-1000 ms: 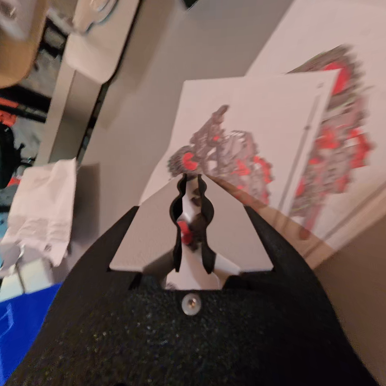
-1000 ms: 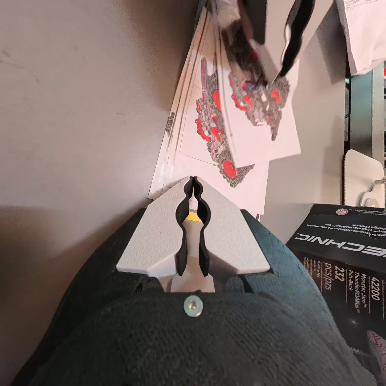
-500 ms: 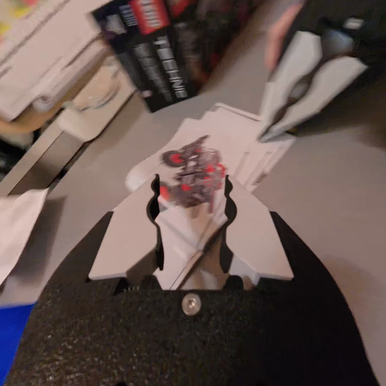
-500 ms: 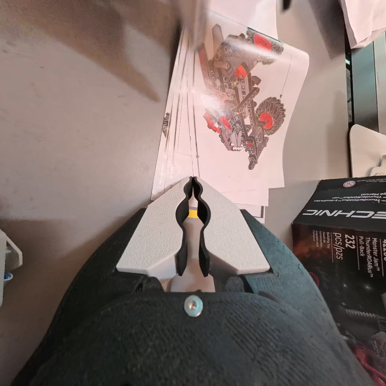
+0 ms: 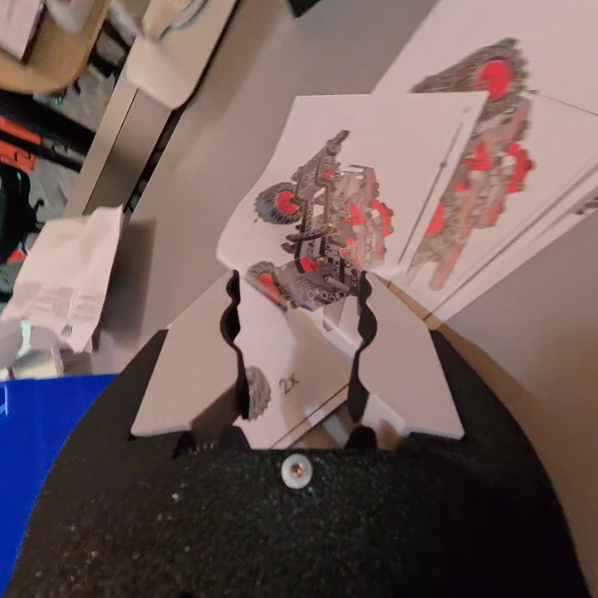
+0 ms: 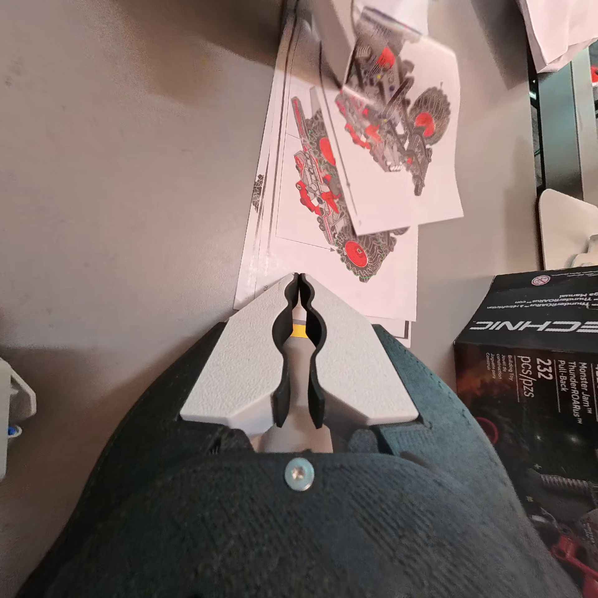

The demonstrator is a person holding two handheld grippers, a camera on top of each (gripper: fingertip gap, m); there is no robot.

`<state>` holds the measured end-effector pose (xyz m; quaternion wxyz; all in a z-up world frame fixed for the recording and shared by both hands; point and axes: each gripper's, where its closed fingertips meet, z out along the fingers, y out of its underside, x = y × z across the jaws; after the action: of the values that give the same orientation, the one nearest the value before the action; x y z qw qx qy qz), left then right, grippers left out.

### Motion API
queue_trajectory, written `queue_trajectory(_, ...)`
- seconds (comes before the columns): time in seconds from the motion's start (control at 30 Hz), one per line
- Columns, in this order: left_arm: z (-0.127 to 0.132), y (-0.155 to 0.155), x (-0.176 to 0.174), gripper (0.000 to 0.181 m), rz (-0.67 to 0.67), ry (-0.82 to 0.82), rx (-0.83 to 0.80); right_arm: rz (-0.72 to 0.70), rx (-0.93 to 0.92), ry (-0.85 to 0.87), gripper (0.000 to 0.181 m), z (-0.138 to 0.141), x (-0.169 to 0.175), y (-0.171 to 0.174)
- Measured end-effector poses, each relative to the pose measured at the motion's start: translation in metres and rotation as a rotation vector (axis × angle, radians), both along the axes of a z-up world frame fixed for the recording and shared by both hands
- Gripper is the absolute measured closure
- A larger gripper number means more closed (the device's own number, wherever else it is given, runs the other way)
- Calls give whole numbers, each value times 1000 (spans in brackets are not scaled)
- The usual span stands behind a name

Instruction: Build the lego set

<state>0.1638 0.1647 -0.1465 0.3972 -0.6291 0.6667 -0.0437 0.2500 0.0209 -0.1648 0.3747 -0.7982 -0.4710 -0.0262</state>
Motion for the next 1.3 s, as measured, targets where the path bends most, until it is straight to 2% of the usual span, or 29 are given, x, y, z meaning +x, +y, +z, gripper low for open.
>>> queue_trajectory(0.07,7,15,-10,101,76,-54,-37,-1,3,3,181,0,0,0)
queue_trajectory(0.13,15,35,-27,108,163,-65,3,-3,6,2,181,0,0,0)
queue_trajectory(0.2,20,56,-48,109,245,-50,80,-3,10,1,181,0,0,0)
queue_trajectory(0.27,19,72,-69,111,335,-39,90,-2,8,2,181,0,1,-1)
queue_trajectory(0.37,15,85,-96,110,464,-53,39,-6,-3,4,181,0,4,-3)
queue_trajectory(0.43,27,84,-103,111,499,-106,27,-11,-1,7,181,0,6,-5)
queue_trajectory(0.5,53,59,-77,116,402,-257,-15,-14,-2,9,181,0,6,-5)
queue_trajectory(0.57,75,9,-32,118,172,-393,-75,-12,-9,4,181,0,6,-5)
queue_trajectory(0.6,73,-16,-14,118,62,-386,-88,-13,-13,4,181,0,6,-5)
queue_trajectory(0.63,63,-35,-1,114,-21,-331,-85,-16,-15,8,181,0,6,-5)
queue_trajectory(0.67,48,-46,9,101,-77,-261,-68,-21,-17,14,181,0,6,-5)
queue_trajectory(0.73,23,-56,23,86,-142,-163,-12,-30,-15,21,181,0,6,-5)
queue_trajectory(0.8,7,-56,30,86,-169,-105,30,-36,-10,23,181,0,7,-5)
queue_trajectory(0.87,3,-48,31,91,-152,-84,48,-39,-9,28,181,0,7,-5)
queue_trajectory(0.93,2,-31,24,96,-89,-61,66,-39,-10,34,181,0,7,-5)
queue_trajectory(1.0,11,2,6,102,39,-61,144,-36,-9,38,181,0,7,-5)
queue_trajectory(1.03,15,17,-4,94,103,-83,138,-36,-7,39,181,0,7,-5)
queue_trajectory(1.13,16,62,-52,96,348,-52,93,-37,-2,43,181,0,7,-5)
queue_trajectory(1.3,29,97,-115,98,566,-138,51,-33,2,44,181,0,7,-4)
